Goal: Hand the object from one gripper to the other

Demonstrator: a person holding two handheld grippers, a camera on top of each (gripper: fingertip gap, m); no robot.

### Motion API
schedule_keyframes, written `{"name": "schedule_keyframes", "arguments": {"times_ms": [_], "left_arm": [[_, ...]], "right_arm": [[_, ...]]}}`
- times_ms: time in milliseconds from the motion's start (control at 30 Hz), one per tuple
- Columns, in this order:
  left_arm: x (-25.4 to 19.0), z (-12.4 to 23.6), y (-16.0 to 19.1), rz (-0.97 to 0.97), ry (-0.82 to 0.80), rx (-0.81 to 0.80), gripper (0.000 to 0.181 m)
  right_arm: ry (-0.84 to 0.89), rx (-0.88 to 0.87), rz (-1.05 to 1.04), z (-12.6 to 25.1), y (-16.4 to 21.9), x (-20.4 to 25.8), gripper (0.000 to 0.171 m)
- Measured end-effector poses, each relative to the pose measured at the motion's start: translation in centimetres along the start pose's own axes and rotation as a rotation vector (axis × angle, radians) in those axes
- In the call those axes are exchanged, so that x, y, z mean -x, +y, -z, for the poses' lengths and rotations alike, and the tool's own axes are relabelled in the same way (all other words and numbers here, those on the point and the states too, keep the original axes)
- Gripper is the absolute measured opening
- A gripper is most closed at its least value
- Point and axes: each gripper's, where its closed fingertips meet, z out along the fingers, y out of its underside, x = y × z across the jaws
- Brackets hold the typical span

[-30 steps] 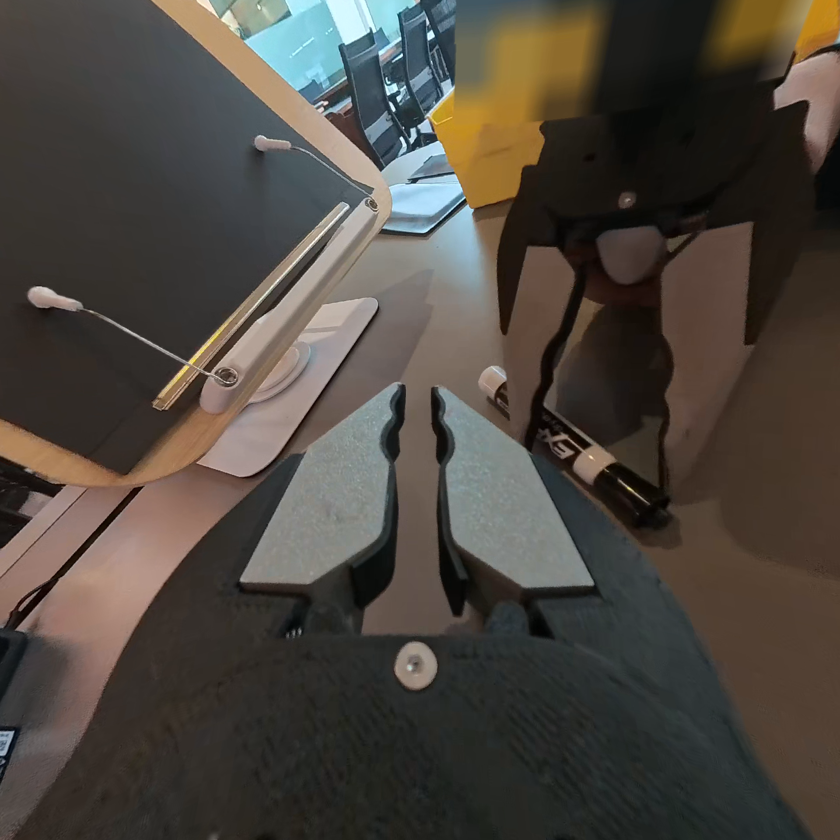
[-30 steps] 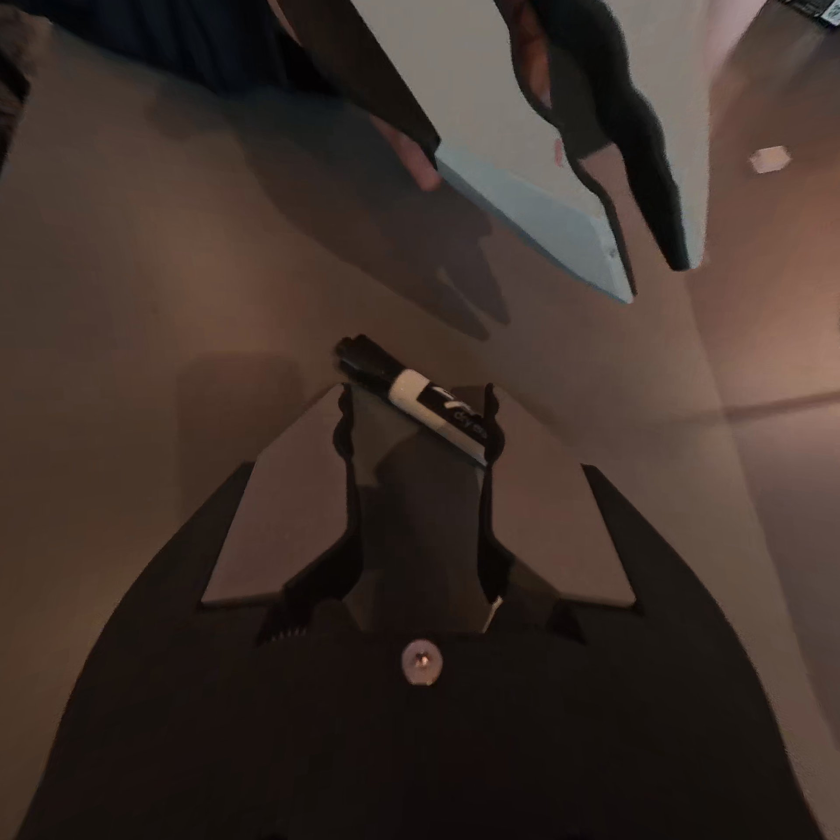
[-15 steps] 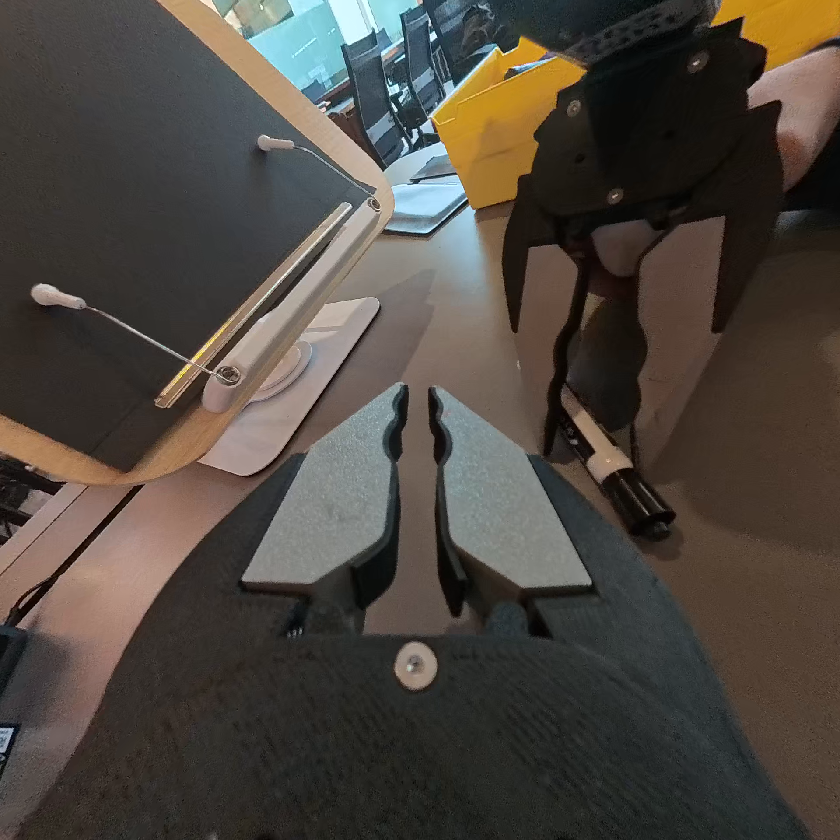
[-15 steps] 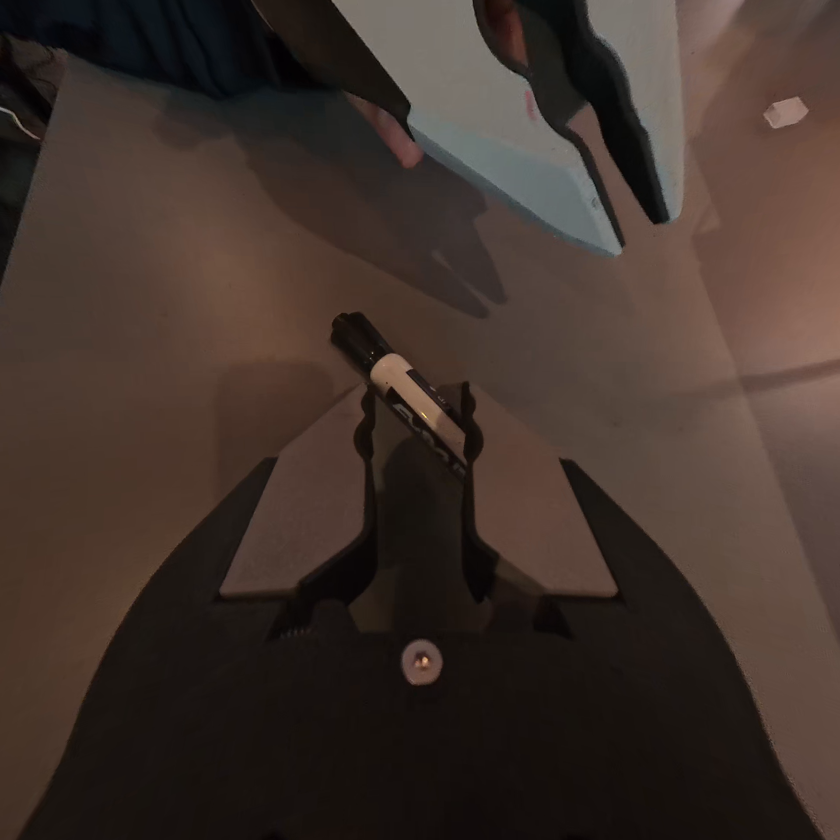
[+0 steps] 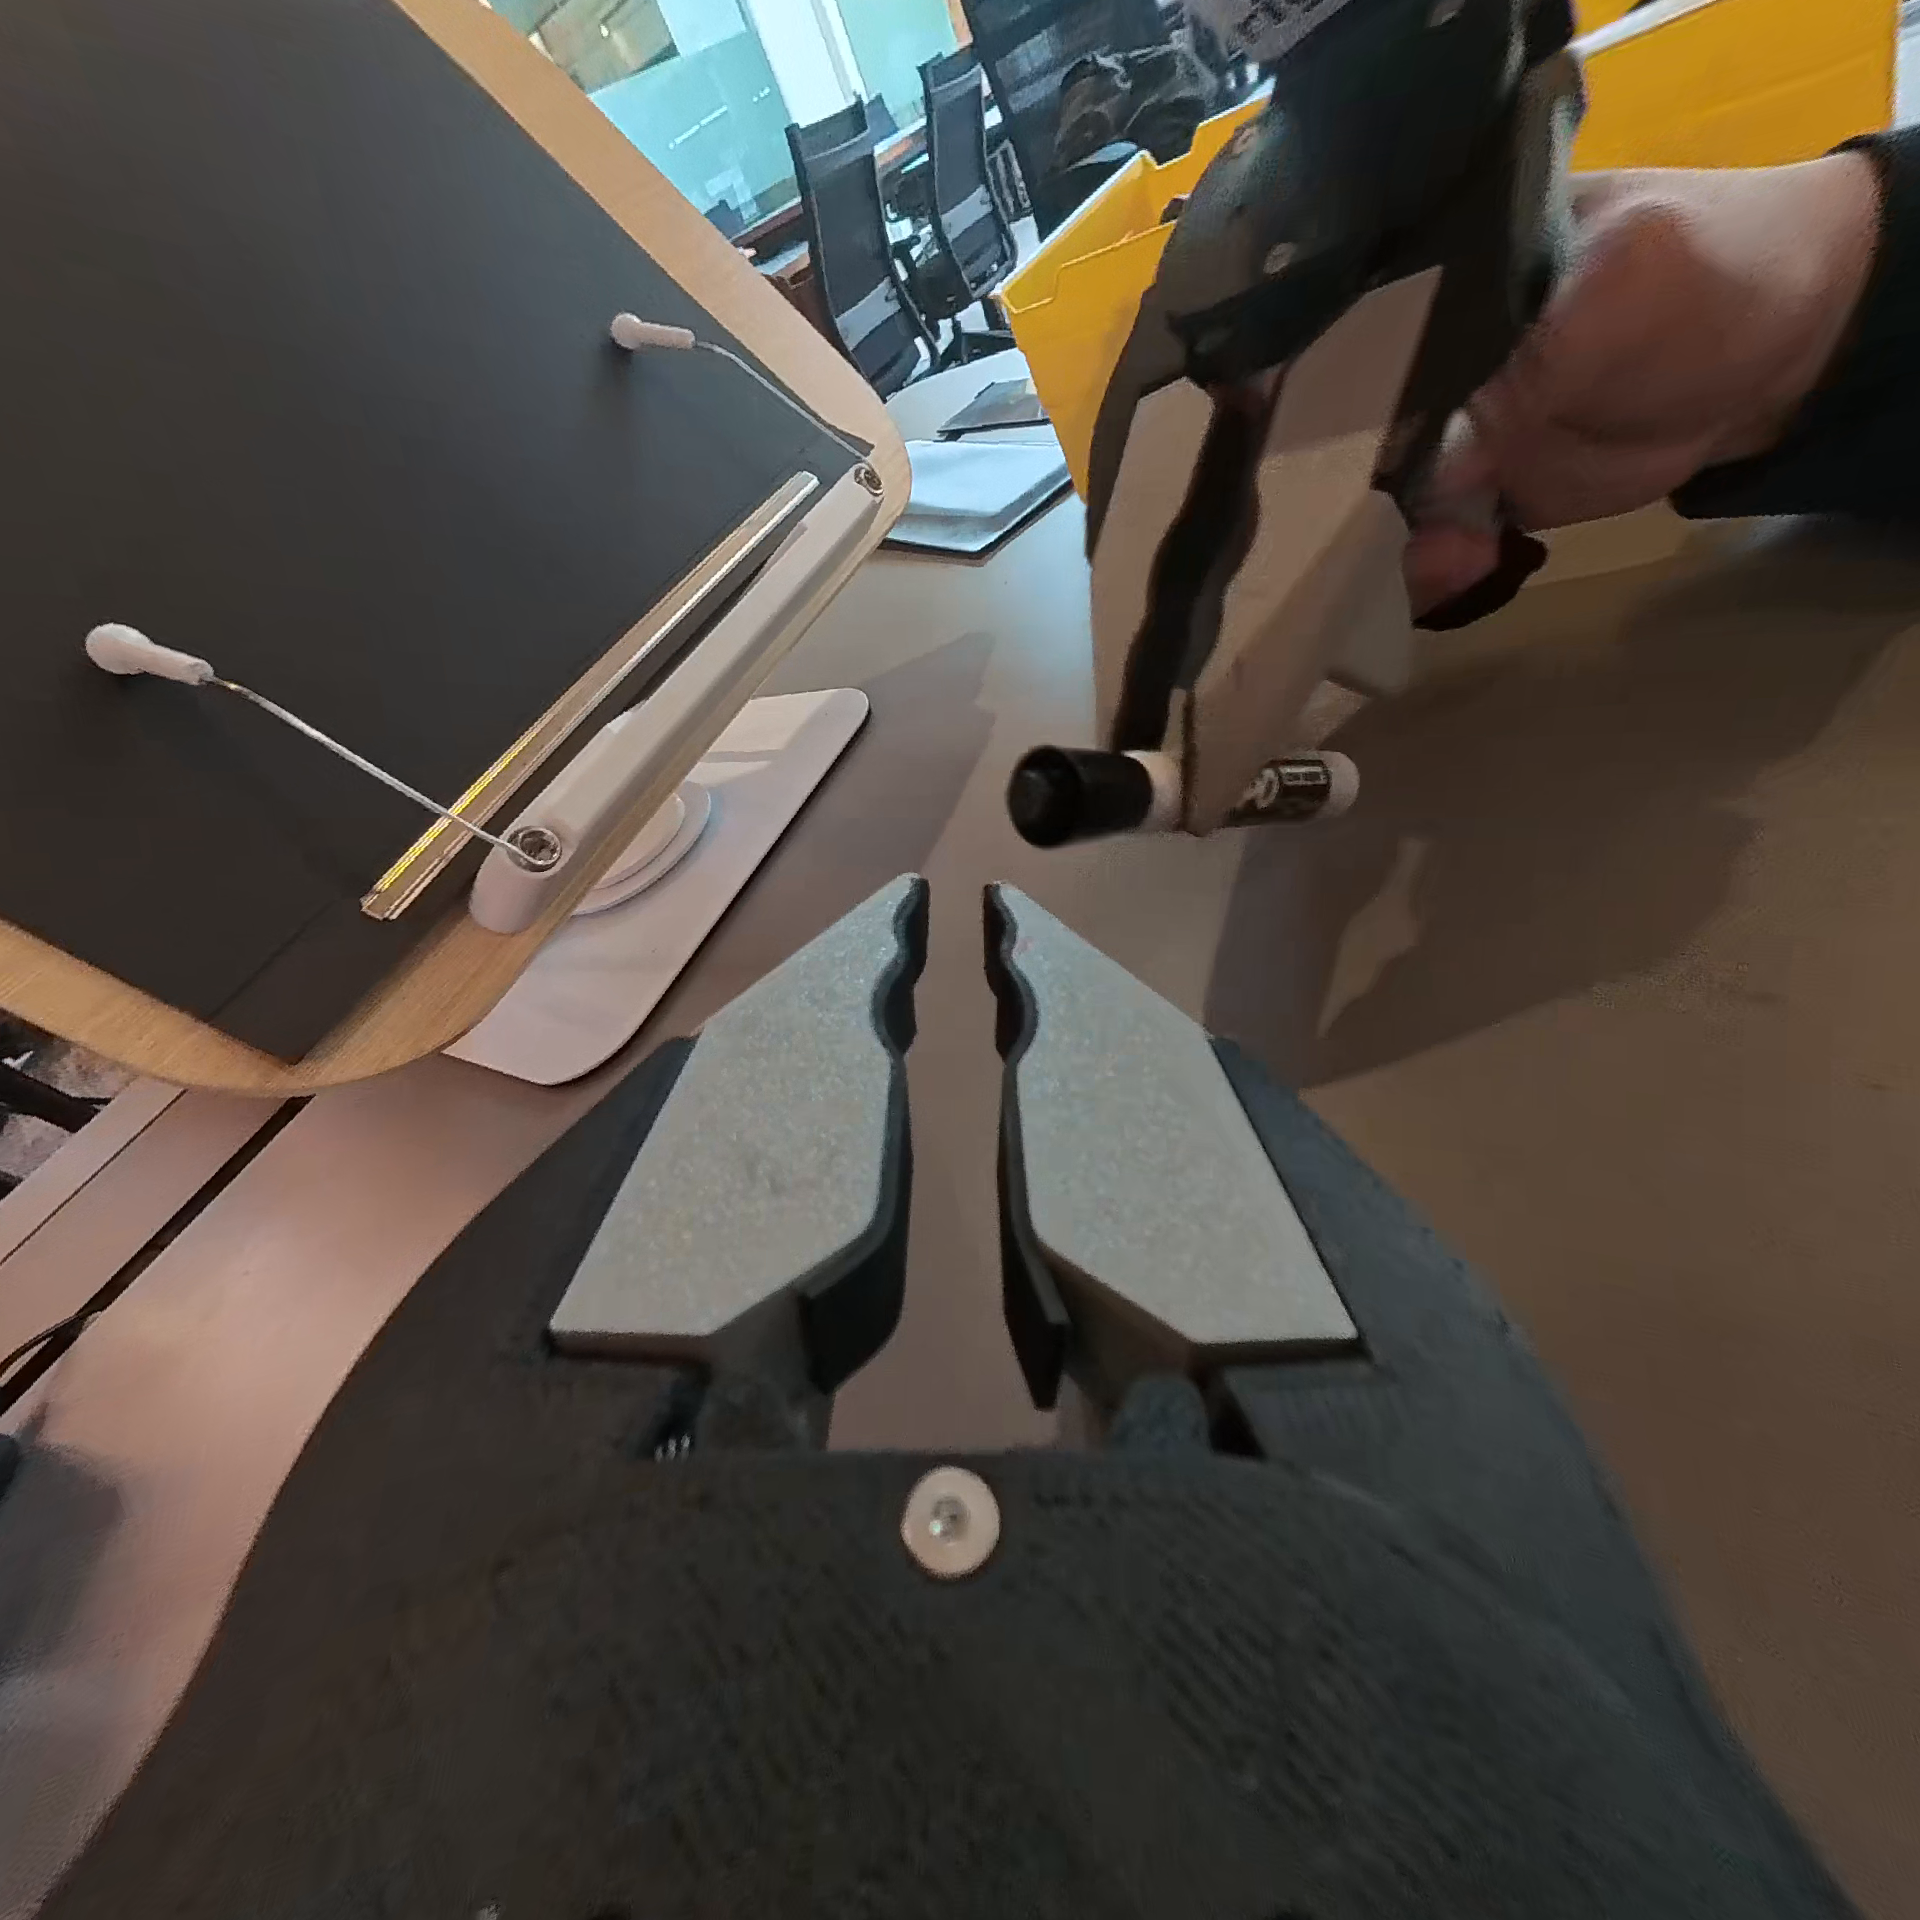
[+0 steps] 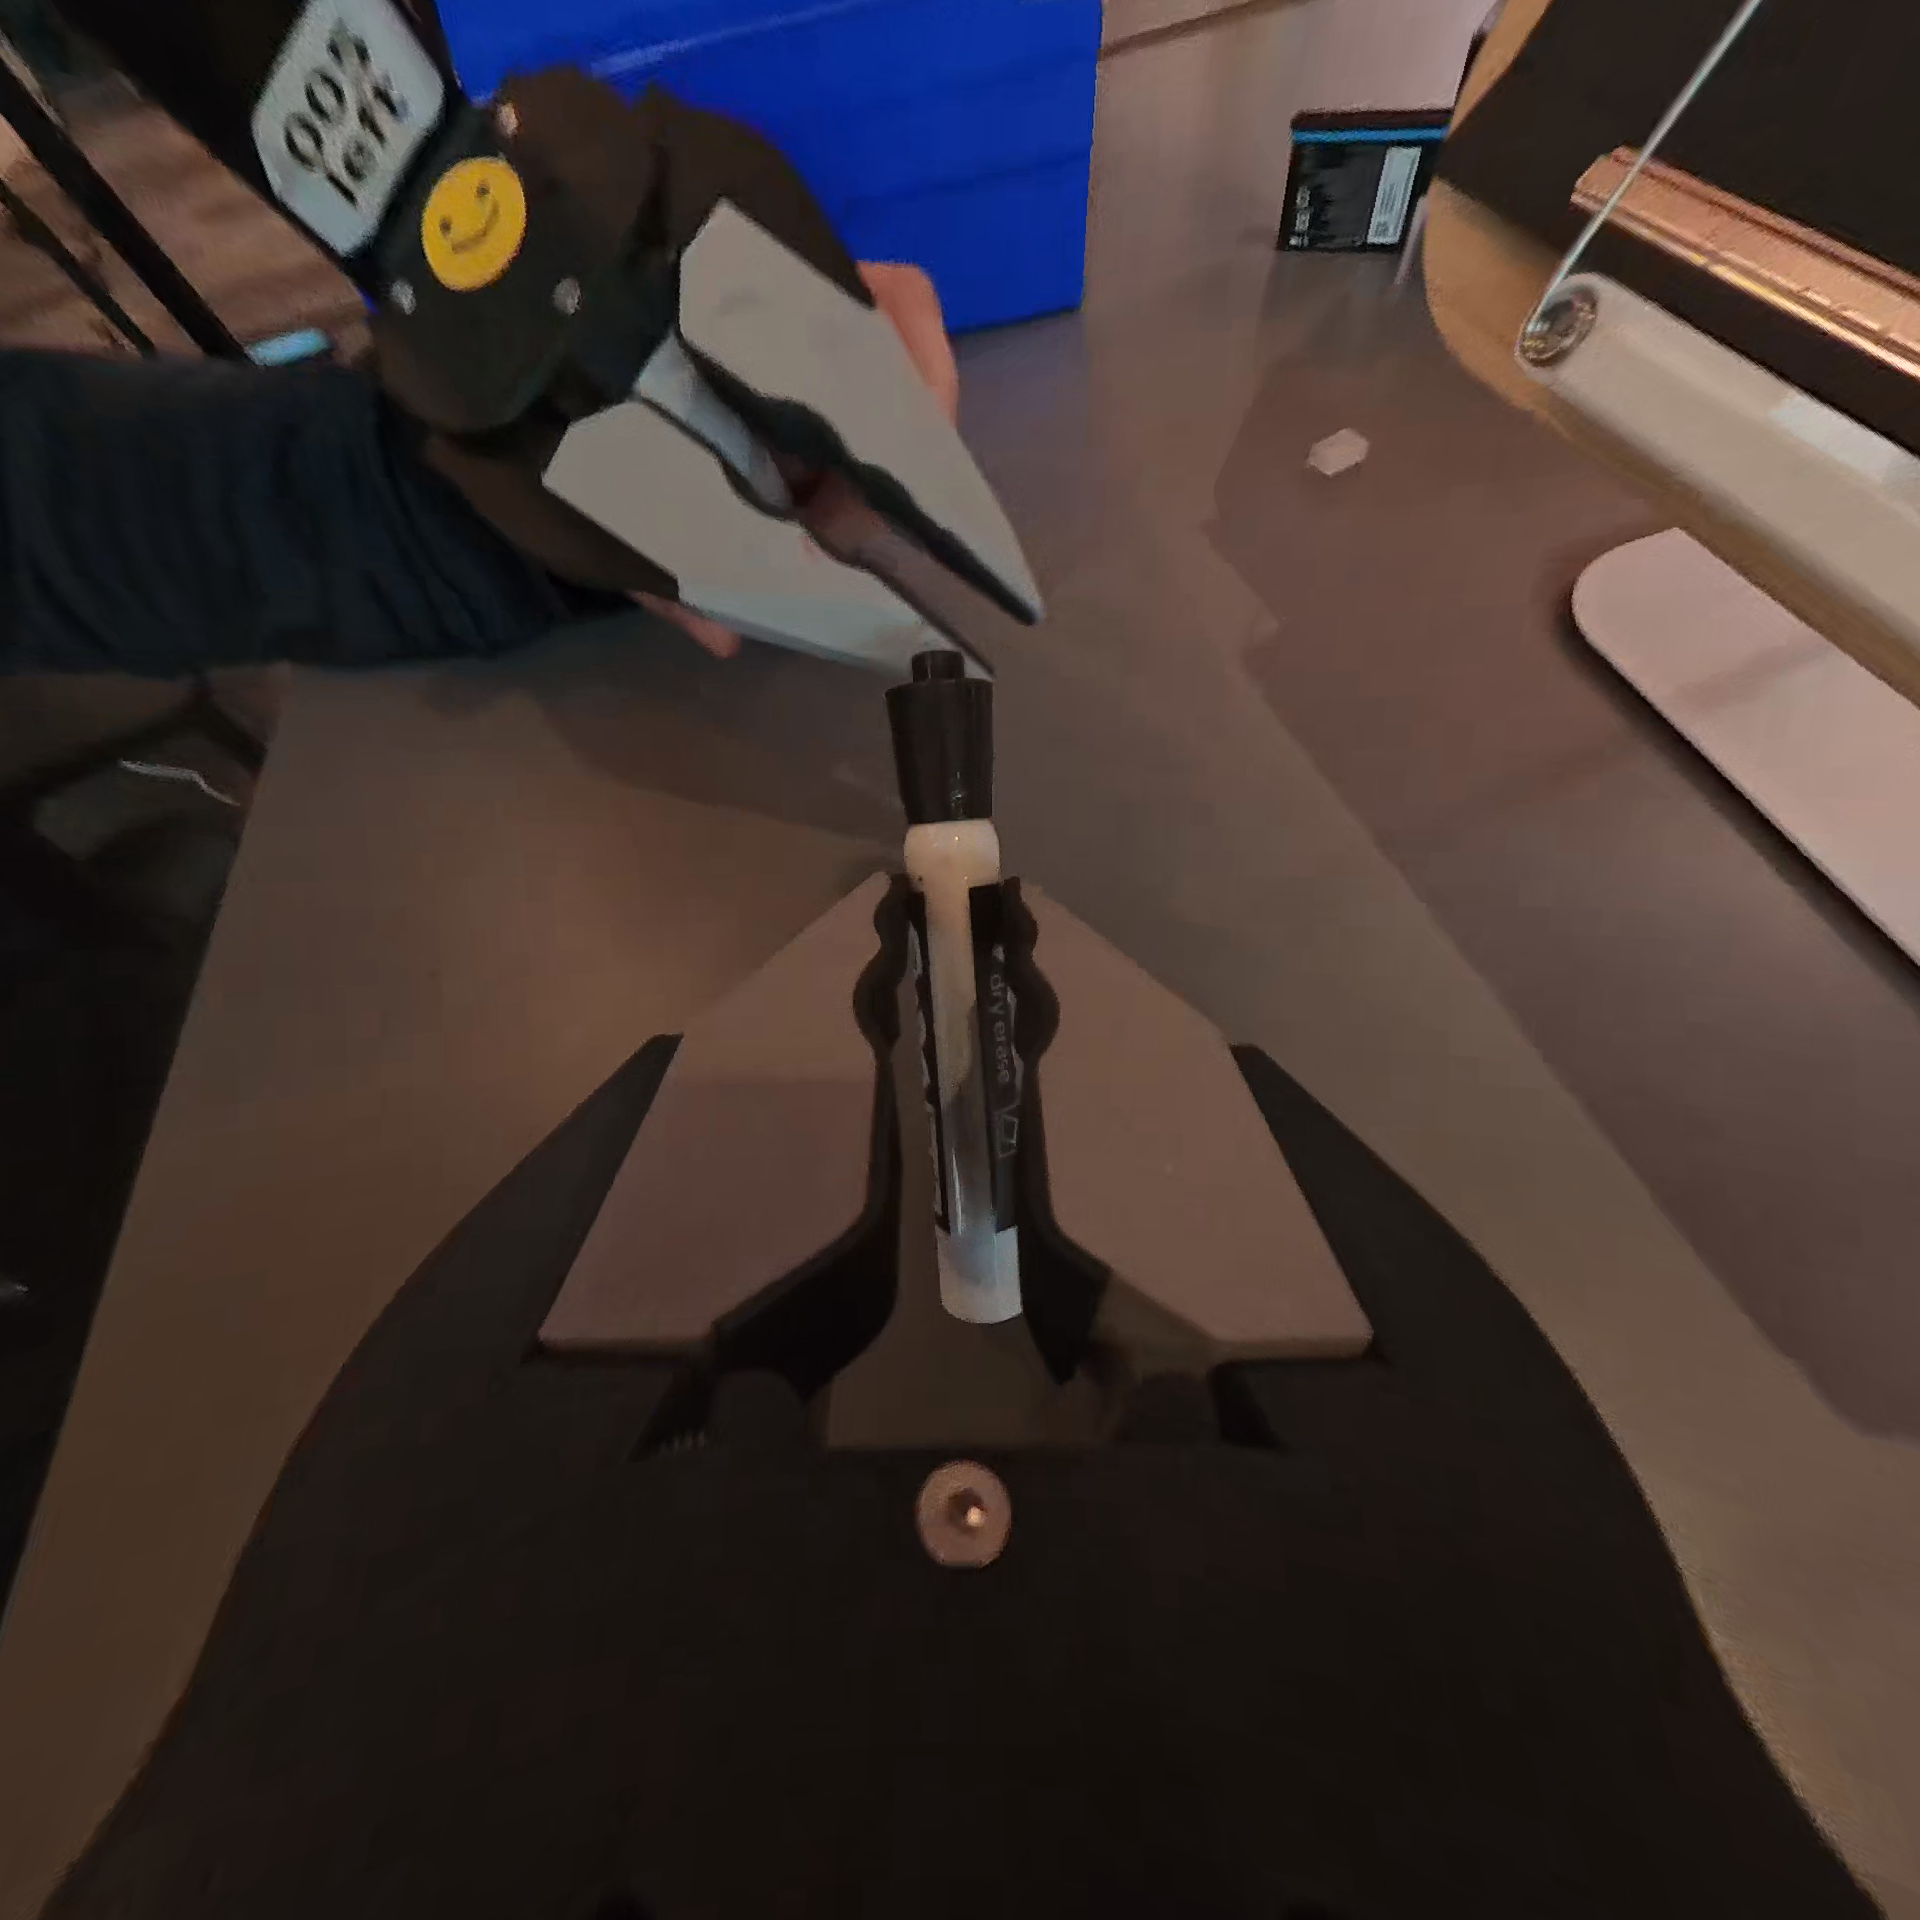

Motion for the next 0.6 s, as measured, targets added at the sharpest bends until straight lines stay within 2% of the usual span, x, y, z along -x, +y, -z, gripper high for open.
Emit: {"name": "schedule_keyframes", "arguments": {"times_ms": [167, 400, 500, 600], "left_arm": [[-1.8, 0.2, -1.6, 0.008, 0.088, -0.087, 0.012], [-1.3, 2.0, -4.9, 0.202, 0.159, -0.246, 0.020], [-1.7, 1.5, -4.3, 0.222, 0.187, -0.206, 0.029], [-3.0, 0.7, -3.2, 0.197, 0.224, -0.153, 0.031]], "right_arm": [[-0.090, -0.098, -0.031, 0.3, -1.9, 1.5, 0.014], [-0.092, -0.088, -0.017, -0.4, -1.8, 1.9, 0.014], [-0.115, -0.092, -0.029, -0.9, -1.8, 2.2, 0.014], [-0.126, -0.079, -0.013, -1.4, -1.5, 2.7, 0.014]]}}
